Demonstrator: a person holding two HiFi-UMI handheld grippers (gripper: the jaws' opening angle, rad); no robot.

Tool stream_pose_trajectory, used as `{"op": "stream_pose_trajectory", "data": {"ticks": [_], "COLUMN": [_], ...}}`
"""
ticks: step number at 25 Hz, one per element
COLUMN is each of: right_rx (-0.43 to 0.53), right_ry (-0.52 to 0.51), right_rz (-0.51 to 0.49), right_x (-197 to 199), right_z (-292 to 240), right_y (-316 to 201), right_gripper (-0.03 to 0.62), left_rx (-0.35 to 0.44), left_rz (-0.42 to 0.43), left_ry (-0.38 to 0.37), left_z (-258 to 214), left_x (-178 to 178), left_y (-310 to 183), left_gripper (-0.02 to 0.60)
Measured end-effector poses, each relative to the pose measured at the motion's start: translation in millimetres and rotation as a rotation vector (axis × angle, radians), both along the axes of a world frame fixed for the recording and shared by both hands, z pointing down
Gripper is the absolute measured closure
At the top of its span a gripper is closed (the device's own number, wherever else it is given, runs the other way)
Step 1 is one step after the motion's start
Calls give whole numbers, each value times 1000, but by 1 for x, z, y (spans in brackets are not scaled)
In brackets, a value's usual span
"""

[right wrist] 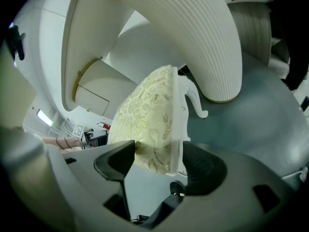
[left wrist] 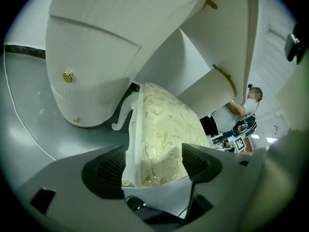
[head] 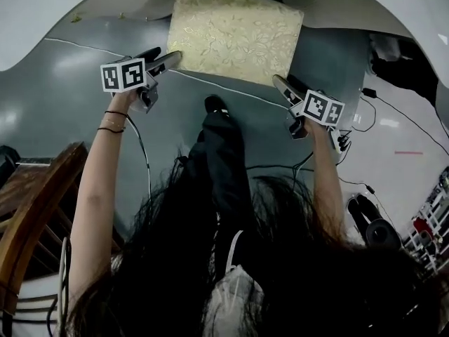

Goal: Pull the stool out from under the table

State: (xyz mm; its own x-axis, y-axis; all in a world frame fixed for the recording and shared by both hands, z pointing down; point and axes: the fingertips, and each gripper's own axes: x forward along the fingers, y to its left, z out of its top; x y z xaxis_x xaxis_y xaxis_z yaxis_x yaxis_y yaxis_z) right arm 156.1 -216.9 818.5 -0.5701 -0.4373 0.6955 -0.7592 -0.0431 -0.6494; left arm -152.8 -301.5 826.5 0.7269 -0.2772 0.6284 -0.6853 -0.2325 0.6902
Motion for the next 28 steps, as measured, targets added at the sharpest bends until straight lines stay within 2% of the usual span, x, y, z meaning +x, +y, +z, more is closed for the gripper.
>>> {"op": "stream_pose_trajectory", "data": {"ticks": [3,9,12,16,23,28], "right_rx": [-24,-70,-51,-11,11,-3], "right_ry": [-32,-119,-167,-145,-98,-76], "right_rz": [-10,12,23,36,94,103], "right_x": [0,-6,-7,-6,-3,1], "right_z": [2,5,4,4,3,-1], "right_y": [3,3,1,0,3,-1], "right_gripper": [306,304,304,304,307,307], "left_rx": [-19,-95,-110,-96,-72,-127], "left_rz": [2,0,-5,-54,-118,-115], "left_ry": [20,132,169,203,151,135], "left_z": [11,21,23,20,18,17], "left_x": [9,21,30,25,23,24], "left_y": [-1,-1,-2,0,2,10], "left_gripper": [224,155,148,152,167,167]}}
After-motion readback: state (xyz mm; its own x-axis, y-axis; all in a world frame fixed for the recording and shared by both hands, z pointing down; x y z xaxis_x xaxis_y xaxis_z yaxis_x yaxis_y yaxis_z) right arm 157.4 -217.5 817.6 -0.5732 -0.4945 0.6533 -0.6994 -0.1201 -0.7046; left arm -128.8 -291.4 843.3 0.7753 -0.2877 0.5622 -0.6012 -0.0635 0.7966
